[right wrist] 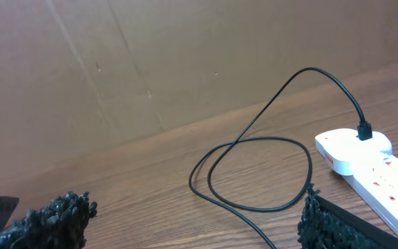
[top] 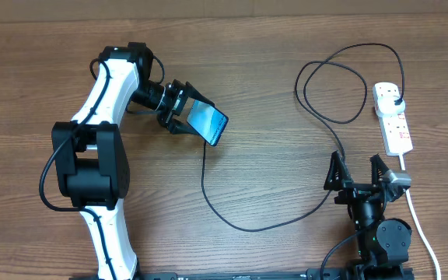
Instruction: Plug charger to phone and switch on socket
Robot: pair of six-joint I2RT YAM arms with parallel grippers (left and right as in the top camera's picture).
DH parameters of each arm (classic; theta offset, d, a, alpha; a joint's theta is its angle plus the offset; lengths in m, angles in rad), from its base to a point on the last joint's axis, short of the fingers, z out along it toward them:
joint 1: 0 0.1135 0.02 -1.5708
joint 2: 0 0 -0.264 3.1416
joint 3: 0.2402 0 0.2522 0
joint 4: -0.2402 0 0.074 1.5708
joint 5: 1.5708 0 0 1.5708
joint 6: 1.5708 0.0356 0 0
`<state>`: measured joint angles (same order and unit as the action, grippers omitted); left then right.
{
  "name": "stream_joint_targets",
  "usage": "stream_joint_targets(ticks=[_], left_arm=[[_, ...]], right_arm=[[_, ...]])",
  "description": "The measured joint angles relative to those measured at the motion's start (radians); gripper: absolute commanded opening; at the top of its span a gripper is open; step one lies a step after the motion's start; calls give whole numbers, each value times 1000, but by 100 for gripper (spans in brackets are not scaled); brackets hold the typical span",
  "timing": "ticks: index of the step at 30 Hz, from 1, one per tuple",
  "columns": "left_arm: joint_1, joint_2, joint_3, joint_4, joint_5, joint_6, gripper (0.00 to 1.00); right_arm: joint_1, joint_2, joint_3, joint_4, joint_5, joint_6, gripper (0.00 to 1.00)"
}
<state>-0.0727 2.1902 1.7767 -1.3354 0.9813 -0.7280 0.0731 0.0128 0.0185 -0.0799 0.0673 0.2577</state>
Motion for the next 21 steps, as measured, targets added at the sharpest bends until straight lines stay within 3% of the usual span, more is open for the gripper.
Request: stream_joint_targets(ticks=[10,16,21], left_arm=[[0,0,0,0,30,-3,54],[0,0,0,0,37,-50,59],[0,0,0,0,66,-91,53]], right_arm=[[0,0,0,0,0,0,100],[0,0,0,0,0,0,100],[0,0,0,0,0,0,100]])
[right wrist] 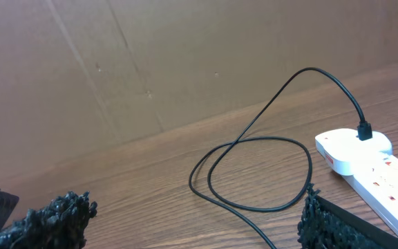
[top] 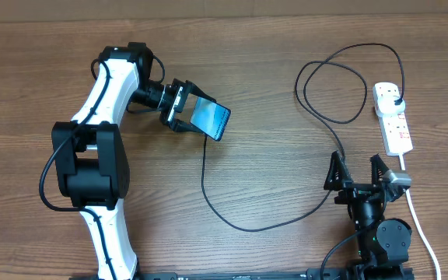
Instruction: Plug charger to phone and switch on socket
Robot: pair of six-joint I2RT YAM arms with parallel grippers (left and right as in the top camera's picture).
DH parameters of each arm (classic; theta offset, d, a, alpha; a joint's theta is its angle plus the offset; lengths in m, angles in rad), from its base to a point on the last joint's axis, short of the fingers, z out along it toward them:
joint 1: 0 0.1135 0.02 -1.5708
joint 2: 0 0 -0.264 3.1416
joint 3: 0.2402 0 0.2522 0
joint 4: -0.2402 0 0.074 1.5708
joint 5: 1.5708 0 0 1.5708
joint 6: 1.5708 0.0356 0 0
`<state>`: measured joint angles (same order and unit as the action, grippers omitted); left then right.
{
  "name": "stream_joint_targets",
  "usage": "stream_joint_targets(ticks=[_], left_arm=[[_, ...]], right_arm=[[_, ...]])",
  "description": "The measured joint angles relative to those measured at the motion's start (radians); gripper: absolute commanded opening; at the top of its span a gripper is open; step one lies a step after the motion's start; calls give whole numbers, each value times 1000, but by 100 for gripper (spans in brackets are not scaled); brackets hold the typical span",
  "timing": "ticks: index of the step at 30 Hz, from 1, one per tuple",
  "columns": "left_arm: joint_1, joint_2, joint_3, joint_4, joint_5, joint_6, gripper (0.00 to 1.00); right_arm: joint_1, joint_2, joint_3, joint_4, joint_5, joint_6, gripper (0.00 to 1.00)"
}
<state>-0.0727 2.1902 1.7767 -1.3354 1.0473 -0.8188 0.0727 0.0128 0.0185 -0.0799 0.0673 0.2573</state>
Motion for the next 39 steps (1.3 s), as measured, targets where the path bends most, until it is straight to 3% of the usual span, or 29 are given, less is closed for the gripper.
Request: stream_joint_targets(ticks=[3,17,39], left_arm=[[0,0,0,0,17,-12,49],[0,0,0,-16,79,-21,52],[0,0,0,-11,-9,-92,55]], right_arm=[[0,0,0,0,0,0,100],[0,0,0,0,0,0,100],[0,0,0,0,0,1,100]])
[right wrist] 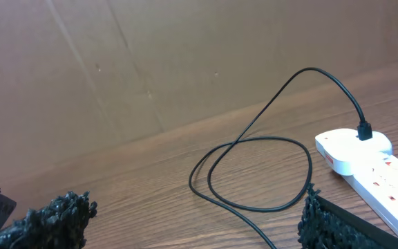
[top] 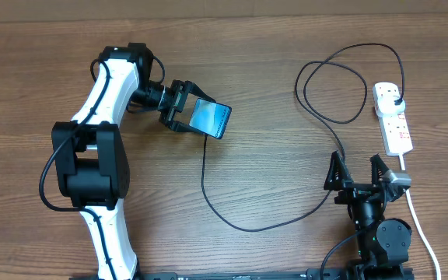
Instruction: Plug charger to phone and switch on socket
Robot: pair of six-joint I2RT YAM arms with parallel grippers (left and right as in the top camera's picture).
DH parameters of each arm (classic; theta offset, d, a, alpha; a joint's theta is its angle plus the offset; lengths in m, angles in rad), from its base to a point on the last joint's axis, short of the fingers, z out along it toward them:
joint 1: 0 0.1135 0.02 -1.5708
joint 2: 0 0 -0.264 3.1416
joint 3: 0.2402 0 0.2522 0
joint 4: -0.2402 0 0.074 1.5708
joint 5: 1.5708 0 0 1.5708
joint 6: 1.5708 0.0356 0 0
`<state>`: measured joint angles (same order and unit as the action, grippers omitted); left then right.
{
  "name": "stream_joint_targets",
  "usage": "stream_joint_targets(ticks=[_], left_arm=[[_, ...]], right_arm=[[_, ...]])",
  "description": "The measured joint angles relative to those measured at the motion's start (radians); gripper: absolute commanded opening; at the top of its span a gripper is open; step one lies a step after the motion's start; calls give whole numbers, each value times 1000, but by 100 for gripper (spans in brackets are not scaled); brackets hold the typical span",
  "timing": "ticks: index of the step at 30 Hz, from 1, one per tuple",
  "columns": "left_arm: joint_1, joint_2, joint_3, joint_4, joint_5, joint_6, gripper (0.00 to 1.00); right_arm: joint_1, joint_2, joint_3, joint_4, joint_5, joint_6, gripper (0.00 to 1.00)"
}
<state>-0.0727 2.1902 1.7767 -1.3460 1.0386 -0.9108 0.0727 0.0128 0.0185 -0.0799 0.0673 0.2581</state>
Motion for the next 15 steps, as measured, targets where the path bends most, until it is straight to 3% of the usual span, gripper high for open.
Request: stream_joint_targets(ticks=[15], left_arm=[[0,0,0,0,-3,0,54]], right_arm=[[0,0,0,0,0,-1,100]])
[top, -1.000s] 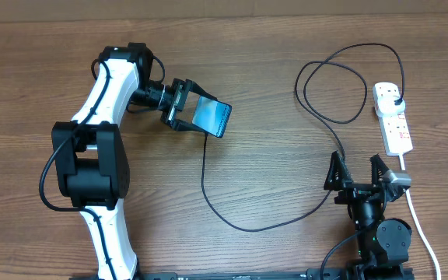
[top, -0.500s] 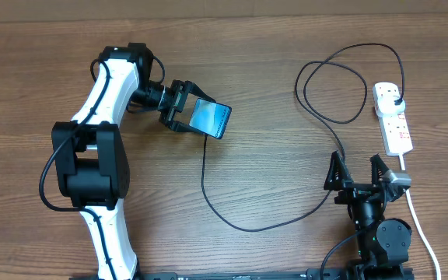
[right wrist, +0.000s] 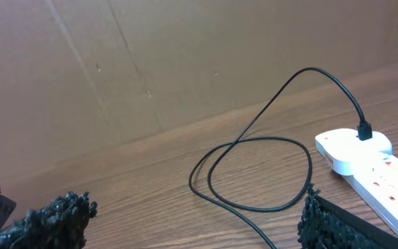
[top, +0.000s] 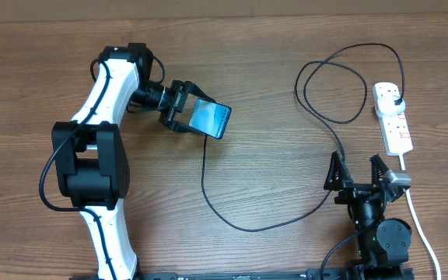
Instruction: Plug charger to phone and switch on socket
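In the overhead view my left gripper (top: 183, 107) is shut on the left end of the phone (top: 211, 118), whose blue screen faces up. The black charger cable (top: 232, 222) meets the phone's near edge, loops across the table and rises to a plug (top: 395, 99) in the white power strip (top: 393, 120). That strip (right wrist: 372, 169) and the cable's loop (right wrist: 254, 173) also show in the right wrist view. My right gripper (top: 358, 173) stands open and empty at the near right, its fingers (right wrist: 327, 225) wide apart over bare wood.
A brown cardboard wall (right wrist: 185, 62) closes off the far side of the wooden table (top: 286, 70). The strip's white lead (top: 418, 225) runs down the right edge past my right arm. A dark shape shows at the left edge of the right wrist view.
At first my left gripper held the phone slanted, its free end pointing toward the near right. At the later moments the phone was turned closer to level and slightly farther back, and it stays so now. My right arm has stayed open and still throughout.
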Robot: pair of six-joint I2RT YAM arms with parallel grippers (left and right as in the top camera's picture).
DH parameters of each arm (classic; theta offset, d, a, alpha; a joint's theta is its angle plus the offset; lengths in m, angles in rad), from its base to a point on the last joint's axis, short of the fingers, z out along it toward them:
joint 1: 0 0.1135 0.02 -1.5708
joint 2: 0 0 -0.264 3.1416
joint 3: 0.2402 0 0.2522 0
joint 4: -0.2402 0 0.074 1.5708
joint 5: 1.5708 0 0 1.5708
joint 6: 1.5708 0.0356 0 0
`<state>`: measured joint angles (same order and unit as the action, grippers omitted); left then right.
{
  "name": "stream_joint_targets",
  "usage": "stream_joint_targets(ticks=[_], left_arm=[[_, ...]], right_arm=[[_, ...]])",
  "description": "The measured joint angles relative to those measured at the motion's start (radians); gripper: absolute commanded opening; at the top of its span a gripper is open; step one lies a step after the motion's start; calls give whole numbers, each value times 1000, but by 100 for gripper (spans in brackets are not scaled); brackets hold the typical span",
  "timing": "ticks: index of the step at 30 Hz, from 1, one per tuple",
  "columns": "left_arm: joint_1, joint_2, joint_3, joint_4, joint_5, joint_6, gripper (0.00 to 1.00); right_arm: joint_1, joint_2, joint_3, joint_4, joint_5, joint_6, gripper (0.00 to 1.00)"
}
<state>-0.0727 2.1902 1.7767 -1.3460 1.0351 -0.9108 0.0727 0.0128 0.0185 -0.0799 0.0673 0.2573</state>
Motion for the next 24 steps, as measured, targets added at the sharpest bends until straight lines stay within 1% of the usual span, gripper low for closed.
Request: stream_joint_targets(ticks=[24], left_arm=[[0,0,0,-11,0,0,54]], right_arm=[[0,0,0,0,0,0,100]])
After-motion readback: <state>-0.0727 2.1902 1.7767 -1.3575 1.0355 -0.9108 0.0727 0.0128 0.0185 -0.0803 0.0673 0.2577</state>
